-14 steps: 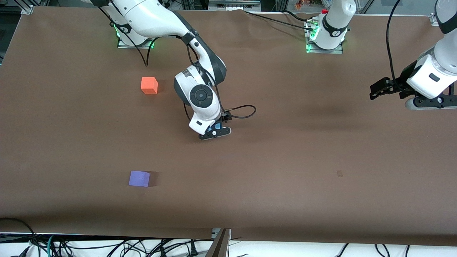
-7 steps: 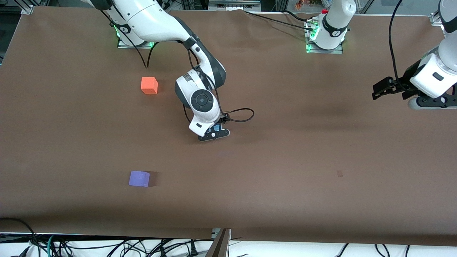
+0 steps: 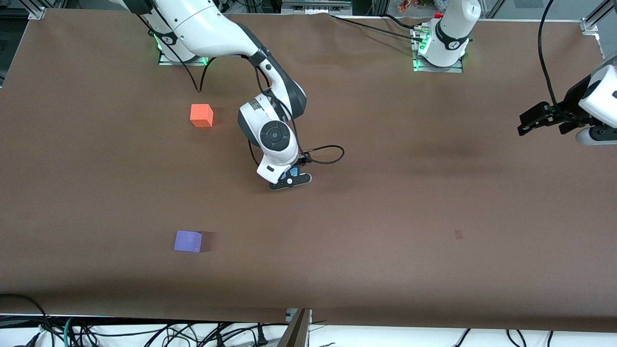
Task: Place blue block between orange and purple blocks
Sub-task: 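Withdraw the left gripper to rest while the right gripper holds the cube, then carry the blue cube with the right gripper toward the orange cube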
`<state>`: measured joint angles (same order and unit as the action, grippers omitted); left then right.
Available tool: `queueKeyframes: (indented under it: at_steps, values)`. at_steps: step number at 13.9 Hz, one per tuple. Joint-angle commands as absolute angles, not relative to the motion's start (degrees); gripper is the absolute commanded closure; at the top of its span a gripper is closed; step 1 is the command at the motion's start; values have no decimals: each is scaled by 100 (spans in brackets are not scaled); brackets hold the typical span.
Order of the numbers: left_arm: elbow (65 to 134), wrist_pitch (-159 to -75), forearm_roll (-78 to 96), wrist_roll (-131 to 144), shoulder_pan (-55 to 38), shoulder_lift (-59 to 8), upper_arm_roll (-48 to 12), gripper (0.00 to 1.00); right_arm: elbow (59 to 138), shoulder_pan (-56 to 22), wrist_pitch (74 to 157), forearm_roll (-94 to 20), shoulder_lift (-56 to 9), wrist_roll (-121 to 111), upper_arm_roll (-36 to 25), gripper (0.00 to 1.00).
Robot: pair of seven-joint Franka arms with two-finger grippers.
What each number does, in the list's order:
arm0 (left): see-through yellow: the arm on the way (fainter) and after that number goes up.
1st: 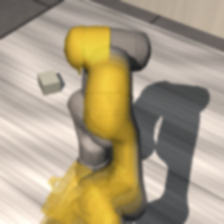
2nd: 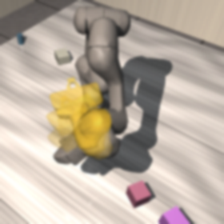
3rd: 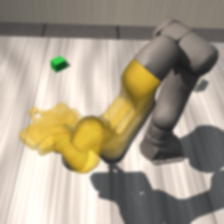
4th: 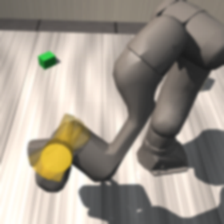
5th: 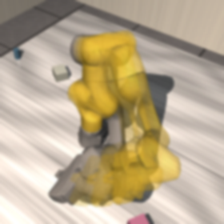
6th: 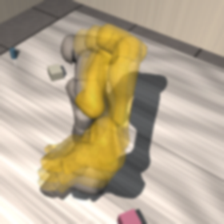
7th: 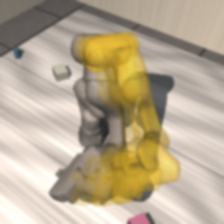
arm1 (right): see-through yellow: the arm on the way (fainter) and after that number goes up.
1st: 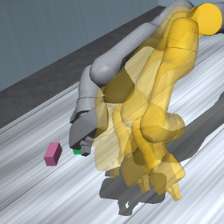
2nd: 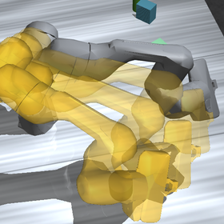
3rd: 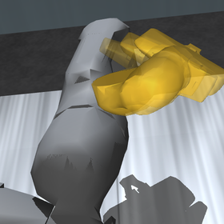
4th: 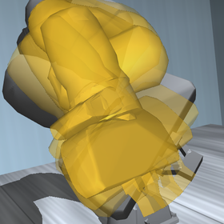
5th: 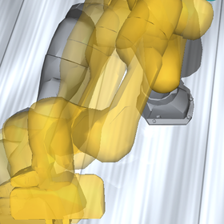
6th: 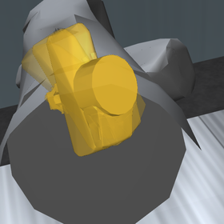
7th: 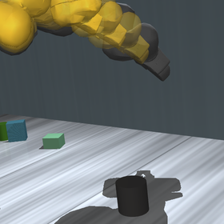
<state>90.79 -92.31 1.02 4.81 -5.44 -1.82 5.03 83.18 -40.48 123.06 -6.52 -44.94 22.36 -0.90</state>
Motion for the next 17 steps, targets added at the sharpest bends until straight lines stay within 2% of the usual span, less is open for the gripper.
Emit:
queueKeyframes:
  at_steps: [1, 2, 3, 4, 7, 13, 17]
  values:
    - [8781, -9149, 132, 343, -475, -246, 466, 0, 8332, -4096, 12454, -633, -4561, 2118, -123, 25]
    - [8772, -9158, 132, 343, -483, -246, 466, 0, 8332, -4096, 12454, -563, -4579, 2118, -114, 49]
    - [8754, -9158, 114, 343, -483, -263, 466, 0, 8332, -4104, 12463, -519, -4588, 2118, -114, 69]
    - [8763, -9106, 114, 351, -483, -298, 457, 0, 8306, -4113, 12445, -510, -4570, 2118, -123, 97]
    - [8745, -8982, 123, 422, -492, -316, 448, 0, 8279, -4052, 12349, -422, -4326, 2127, -228, 97]
    - [8736, -9000, 149, 431, -492, -316, 431, 0, 8419, -4034, 11023, -439, -3841, 2127, -1527, 97]
    - [8728, -9000, 158, 431, -510, -404, 422, 0, 9323, -3912, 11311, -510, -3262, 1795, -2074, 97]
